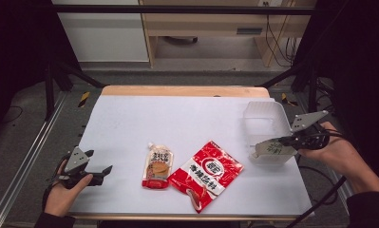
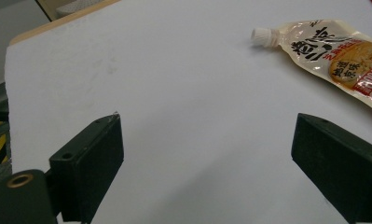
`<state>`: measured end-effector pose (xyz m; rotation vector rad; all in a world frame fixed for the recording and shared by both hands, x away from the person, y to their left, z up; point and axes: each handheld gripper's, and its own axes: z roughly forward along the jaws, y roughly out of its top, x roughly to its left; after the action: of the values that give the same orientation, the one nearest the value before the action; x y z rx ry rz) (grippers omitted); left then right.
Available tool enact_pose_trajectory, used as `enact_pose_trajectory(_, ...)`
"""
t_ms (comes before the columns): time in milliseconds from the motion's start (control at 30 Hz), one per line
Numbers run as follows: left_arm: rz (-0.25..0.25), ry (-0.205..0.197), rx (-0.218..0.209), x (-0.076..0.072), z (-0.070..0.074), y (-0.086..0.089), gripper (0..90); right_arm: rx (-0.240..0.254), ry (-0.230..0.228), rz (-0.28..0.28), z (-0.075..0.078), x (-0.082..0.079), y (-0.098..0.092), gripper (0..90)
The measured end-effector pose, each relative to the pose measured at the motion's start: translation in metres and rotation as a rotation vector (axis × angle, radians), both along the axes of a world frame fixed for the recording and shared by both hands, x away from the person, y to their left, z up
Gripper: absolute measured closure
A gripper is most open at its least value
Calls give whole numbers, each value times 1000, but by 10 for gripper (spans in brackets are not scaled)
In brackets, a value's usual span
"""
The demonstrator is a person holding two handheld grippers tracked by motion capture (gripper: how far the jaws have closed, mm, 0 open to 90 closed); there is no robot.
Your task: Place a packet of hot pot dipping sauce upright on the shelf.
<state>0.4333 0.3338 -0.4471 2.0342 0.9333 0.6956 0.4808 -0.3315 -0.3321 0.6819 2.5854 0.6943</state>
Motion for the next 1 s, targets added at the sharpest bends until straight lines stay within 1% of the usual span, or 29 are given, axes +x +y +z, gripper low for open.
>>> enact_pose_trajectory(33, -1, 1, 1, 0, 0, 0, 90, 13, -5, -5, -1, 0, -1, 859)
enact_pose_trajectory(67, -2, 3, 3, 0, 0, 0, 90, 5, -1, -7, 0, 0, -1, 847)
enact_pose_trajectory(167, -2, 0, 1, 0, 0, 0, 90, 35, 6, -23, 0, -2, -2, 739)
enact_pose_trajectory(200, -2, 0, 2, 0, 0, 0, 90, 38, -9, -36, 2, -4, -1, 663)
enact_pose_trajectory(233, -2, 1, 2, 0, 0, 0, 90, 48, -16, -48, 4, -5, -1, 613)
enact_pose_trajectory(267, -2, 1, 2, 0, 0, 0, 90, 57, -34, -64, 7, -7, 0, 525)
enact_pose_trajectory(300, -3, 1, 3, 0, 0, 0, 90, 61, -51, -76, 9, -8, 1, 474)
enact_pose_trajectory(400, -6, 2, 5, 0, 0, -1, 90, 90, -97, -91, 18, -15, 8, 357)
enact_pose_trajectory(467, -8, 2, 8, 0, 0, -1, 90, 100, -112, -96, 23, -18, 14, 309)
enact_pose_trajectory(500, -8, 1, 8, 0, 0, -2, 90, 95, -120, -103, 27, -20, 19, 283)
enact_pose_trajectory(600, -11, 2, 12, 0, 0, -2, 90, 108, -155, -108, 35, -25, 36, 238)
enact_pose_trajectory(667, -11, 1, 12, 0, 0, -2, 90, 120, -184, -113, 40, -29, 53, 214)
enact_pose_trajectory(700, -12, 2, 12, 0, 0, -3, 90, 124, -193, -108, 41, -30, 59, 211)
enact_pose_trajectory(733, -13, 2, 13, 0, 0, -3, 90, 129, -206, -92, 42, -32, 70, 208)
enact_pose_trajectory(767, -13, 2, 14, 0, 0, -3, 90, 132, -212, -87, 42, -32, 76, 201)
enact_pose_trajectory(800, -16, 3, 14, 0, 0, -3, 90, 135, -216, -81, 42, -33, 88, 191)
enact_pose_trajectory(900, -20, 2, 17, 0, 0, -4, 90, 156, -217, -61, 40, -34, 114, 170)
enact_pose_trajectory(933, -19, 0, 14, 0, 0, -4, 90, 161, -213, -63, 38, -33, 123, 159)
enact_pose_trajectory(1000, -23, 1, 19, 0, 0, -5, 90, 162, -221, -71, 32, -32, 143, 143)
